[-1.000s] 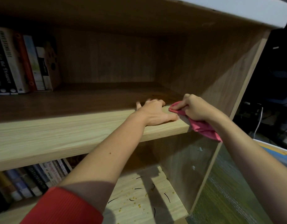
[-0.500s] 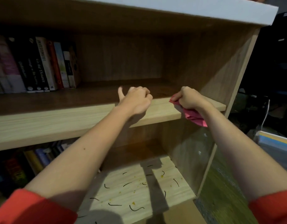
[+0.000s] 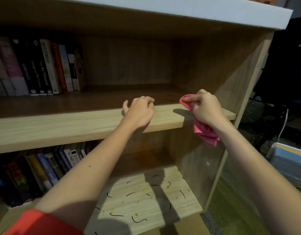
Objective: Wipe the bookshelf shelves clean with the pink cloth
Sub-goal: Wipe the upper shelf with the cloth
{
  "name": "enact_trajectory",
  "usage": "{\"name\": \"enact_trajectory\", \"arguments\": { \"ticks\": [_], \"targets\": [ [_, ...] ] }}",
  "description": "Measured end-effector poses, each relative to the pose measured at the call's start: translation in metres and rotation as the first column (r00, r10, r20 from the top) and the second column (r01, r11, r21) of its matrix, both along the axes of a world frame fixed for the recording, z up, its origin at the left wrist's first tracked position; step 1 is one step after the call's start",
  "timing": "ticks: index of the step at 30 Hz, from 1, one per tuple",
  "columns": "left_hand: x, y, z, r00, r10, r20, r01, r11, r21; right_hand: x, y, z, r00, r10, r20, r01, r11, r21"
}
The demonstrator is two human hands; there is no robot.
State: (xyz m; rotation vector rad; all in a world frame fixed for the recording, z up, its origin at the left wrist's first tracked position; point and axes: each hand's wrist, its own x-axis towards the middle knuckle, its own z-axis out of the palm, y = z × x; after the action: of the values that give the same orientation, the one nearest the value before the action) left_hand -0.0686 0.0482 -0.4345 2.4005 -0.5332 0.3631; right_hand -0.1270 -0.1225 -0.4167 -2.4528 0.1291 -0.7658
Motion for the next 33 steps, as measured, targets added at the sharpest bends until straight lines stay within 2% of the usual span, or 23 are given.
{"name": "enact_trajectory", "arguments": {
  "ticks": [3, 5, 9, 15, 18, 23, 28, 33],
  "targets": [
    [0.003, 0.003, 0.001, 0.997, 0.039, -0.063, -0.046, 0.992, -0.114, 0.03, -0.01, -0.004, 0.979, -0.113, -0.169, 0.078, 0.977, -0.2],
    [0.01, 0.003, 0.002, 0.989, 0.061, -0.137, -0.082, 0.985, -0.152, 0.038, -0.006, -0.01, 0.968, -0.147, -0.202, 0.084, 0.954, -0.289],
    [0.024, 0.001, 0.011, 0.95, 0.132, -0.283, -0.196, 0.957, -0.213, 0.04, 0.001, -0.008, 0.97, -0.126, -0.206, 0.064, 0.957, -0.281],
    [0.023, -0.01, 0.01, 0.985, 0.139, -0.105, -0.129, 0.987, 0.094, 0.04, 0.05, -0.012, 0.974, 0.065, -0.215, -0.135, 0.934, -0.33],
    [0.028, -0.014, 0.012, 0.99, 0.094, -0.101, -0.08, 0.988, 0.134, 0.046, 0.048, -0.008, 0.962, 0.096, -0.255, -0.16, 0.956, -0.244],
    [0.04, -0.022, 0.015, 0.994, -0.046, -0.102, 0.062, 0.985, 0.159, 0.049, 0.01, -0.006, 0.969, -0.029, -0.245, -0.014, 0.985, -0.174],
    [0.047, -0.041, 0.013, 0.973, -0.221, -0.067, 0.231, 0.916, 0.328, 0.054, -0.006, -0.008, 0.971, -0.091, -0.221, 0.059, 0.988, -0.145],
    [0.046, -0.059, 0.022, 0.974, -0.222, -0.04, 0.223, 0.923, 0.312, 0.045, -0.032, -0.008, 0.945, -0.226, -0.237, 0.197, 0.97, -0.144]
  ]
}}
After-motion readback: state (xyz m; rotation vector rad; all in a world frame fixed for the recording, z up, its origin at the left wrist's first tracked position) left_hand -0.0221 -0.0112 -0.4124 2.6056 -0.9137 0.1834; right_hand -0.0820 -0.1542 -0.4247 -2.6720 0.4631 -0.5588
